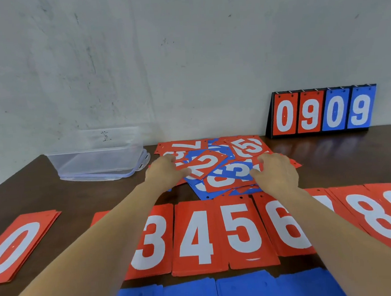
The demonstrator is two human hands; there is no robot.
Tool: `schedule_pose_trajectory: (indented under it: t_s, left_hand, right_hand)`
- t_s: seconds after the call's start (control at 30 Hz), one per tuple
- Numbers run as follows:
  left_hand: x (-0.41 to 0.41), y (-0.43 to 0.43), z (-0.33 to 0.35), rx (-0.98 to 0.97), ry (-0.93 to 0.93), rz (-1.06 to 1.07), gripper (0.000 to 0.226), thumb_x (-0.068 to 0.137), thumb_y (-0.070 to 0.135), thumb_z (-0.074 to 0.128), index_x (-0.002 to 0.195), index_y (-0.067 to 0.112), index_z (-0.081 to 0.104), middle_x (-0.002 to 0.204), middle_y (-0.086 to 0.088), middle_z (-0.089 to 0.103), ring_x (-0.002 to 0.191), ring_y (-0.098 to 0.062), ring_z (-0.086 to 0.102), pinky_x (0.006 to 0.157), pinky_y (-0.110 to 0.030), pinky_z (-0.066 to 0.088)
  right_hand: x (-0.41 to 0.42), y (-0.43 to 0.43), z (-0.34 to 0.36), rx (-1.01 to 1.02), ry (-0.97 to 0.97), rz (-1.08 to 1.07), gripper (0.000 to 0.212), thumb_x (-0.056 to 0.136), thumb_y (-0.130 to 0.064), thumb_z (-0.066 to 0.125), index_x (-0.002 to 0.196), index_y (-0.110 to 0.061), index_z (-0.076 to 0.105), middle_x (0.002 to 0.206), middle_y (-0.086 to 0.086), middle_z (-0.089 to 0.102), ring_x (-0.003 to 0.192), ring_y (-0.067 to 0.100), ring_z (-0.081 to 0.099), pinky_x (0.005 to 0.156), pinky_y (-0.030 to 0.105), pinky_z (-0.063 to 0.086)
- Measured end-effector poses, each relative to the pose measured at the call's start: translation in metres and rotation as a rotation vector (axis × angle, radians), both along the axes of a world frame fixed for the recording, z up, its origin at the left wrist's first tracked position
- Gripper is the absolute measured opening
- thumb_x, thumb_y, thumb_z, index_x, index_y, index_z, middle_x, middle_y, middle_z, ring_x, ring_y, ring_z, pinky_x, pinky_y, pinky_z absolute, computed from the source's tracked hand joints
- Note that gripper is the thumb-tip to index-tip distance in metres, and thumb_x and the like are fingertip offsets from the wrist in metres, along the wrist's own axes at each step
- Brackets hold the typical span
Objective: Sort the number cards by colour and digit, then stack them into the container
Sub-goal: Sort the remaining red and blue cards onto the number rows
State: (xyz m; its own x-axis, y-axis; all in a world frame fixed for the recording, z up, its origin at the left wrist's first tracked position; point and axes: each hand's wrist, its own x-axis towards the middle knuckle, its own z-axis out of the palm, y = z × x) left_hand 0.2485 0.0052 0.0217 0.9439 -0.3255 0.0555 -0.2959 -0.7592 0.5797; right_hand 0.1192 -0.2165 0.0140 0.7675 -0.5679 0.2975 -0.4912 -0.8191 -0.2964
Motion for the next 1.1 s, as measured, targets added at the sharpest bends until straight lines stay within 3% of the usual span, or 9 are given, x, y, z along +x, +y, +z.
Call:
schedule_pose_trajectory:
  t_s: [0.17, 0.33, 0.5, 0.63, 0.77, 0.83, 0.9, 0.97, 1.1]
  left_hand:
    - [0.022, -0.036, -0.013, -0.030, 0.098, -0.087, 0.099, 0.080, 0.055, 0.070, 0.153, 0.012, 0.019, 0.152, -0.008, 0.038, 0.136, -0.027, 0.040, 0.110, -0.045, 0.037]
    - [0.030, -0.053, -0.021, 0.252, -0.070, -0.052, 0.096, 0.080, 0.062, 0.064, 0.152, 0.018, 0.019, 0.146, -0.002, 0.046, 0.136, -0.026, 0.039, 0.111, -0.044, 0.026]
    - [0.034, -0.055, -0.015, 0.361, -0.144, -0.017, 0.090, 0.078, 0.064, 0.063, 0.148, 0.019, 0.028, 0.146, -0.003, 0.043, 0.136, -0.026, 0.036, 0.109, -0.044, 0.025]
    - [0.029, -0.055, -0.014, 0.353, -0.297, 0.020, 0.072, 0.083, 0.053, 0.064, 0.142, 0.020, 0.040, 0.141, -0.004, 0.044, 0.132, -0.025, 0.038, 0.109, -0.042, 0.027]
    - [0.028, -0.051, -0.014, 0.193, -0.293, 0.029, 0.049, 0.094, 0.030, 0.057, 0.139, 0.017, 0.046, 0.136, -0.005, 0.053, 0.126, -0.025, 0.048, 0.107, -0.041, 0.033]
    - [0.028, -0.050, -0.012, 0.053, -0.244, 0.034, 0.042, 0.097, 0.024, 0.054, 0.137, 0.011, 0.049, 0.132, -0.009, 0.058, 0.119, -0.028, 0.055, 0.097, -0.039, 0.042]
    - [0.027, -0.048, -0.005, -0.054, -0.209, 0.067, 0.040, 0.097, 0.019, 0.053, 0.135, 0.008, 0.051, 0.129, -0.013, 0.060, 0.115, -0.032, 0.056, 0.090, -0.039, 0.046]
    - [0.026, -0.045, 0.002, -0.134, -0.188, 0.102, 0.039, 0.096, 0.016, 0.054, 0.133, 0.006, 0.052, 0.127, -0.015, 0.060, 0.112, -0.033, 0.058, 0.089, -0.040, 0.048]
    - [0.022, -0.040, 0.012, -0.187, -0.150, 0.131, 0.034, 0.097, 0.014, 0.052, 0.129, 0.003, 0.052, 0.118, -0.017, 0.064, 0.100, -0.033, 0.062, 0.073, -0.035, 0.048]
  right_hand:
    - [0.014, -0.007, -0.007, 0.033, 0.137, 0.083, 0.081, 0.084, -0.065, 0.056, 0.147, -0.019, 0.032, 0.151, 0.005, 0.038, 0.139, 0.025, 0.031, 0.111, 0.044, 0.030]
    - [0.032, -0.010, -0.007, 0.079, 0.236, 0.162, 0.089, 0.085, -0.063, 0.056, 0.152, -0.018, 0.019, 0.154, 0.006, 0.030, 0.142, 0.028, 0.023, 0.114, 0.048, 0.020]
    - [0.042, -0.016, -0.008, 0.068, 0.232, 0.141, 0.088, 0.081, -0.060, 0.063, 0.149, -0.020, 0.025, 0.152, 0.005, 0.032, 0.139, 0.028, 0.025, 0.112, 0.047, 0.022]
    - [0.045, -0.016, -0.004, 0.025, 0.181, 0.070, 0.062, 0.083, -0.046, 0.068, 0.135, -0.022, 0.046, 0.137, 0.006, 0.044, 0.128, 0.027, 0.036, 0.104, 0.041, 0.032]
    - [0.050, -0.020, -0.004, 0.313, 0.011, 0.069, 0.013, 0.088, -0.011, 0.062, 0.092, -0.004, 0.071, 0.100, 0.014, 0.069, 0.098, 0.028, 0.064, 0.085, 0.043, 0.055]
    - [0.050, -0.024, -0.001, 0.403, -0.048, 0.006, 0.018, 0.089, -0.008, 0.055, 0.077, -0.002, 0.068, 0.084, 0.014, 0.069, 0.082, 0.028, 0.067, 0.072, 0.040, 0.058]
    - [0.046, -0.030, 0.007, 0.474, -0.079, -0.060, 0.016, 0.090, -0.011, 0.055, 0.079, -0.004, 0.063, 0.075, 0.010, 0.063, 0.072, 0.024, 0.062, 0.059, 0.031, 0.053]
    - [0.038, -0.038, 0.015, 0.504, -0.087, -0.108, 0.011, 0.092, -0.015, 0.055, 0.085, -0.008, 0.059, 0.076, 0.006, 0.059, 0.072, 0.019, 0.057, 0.056, 0.026, 0.047]
    - [0.021, -0.052, 0.023, 0.614, -0.179, -0.158, 0.014, 0.095, -0.016, 0.056, 0.103, -0.007, 0.064, 0.100, 0.010, 0.065, 0.087, 0.018, 0.057, 0.078, 0.036, 0.057]
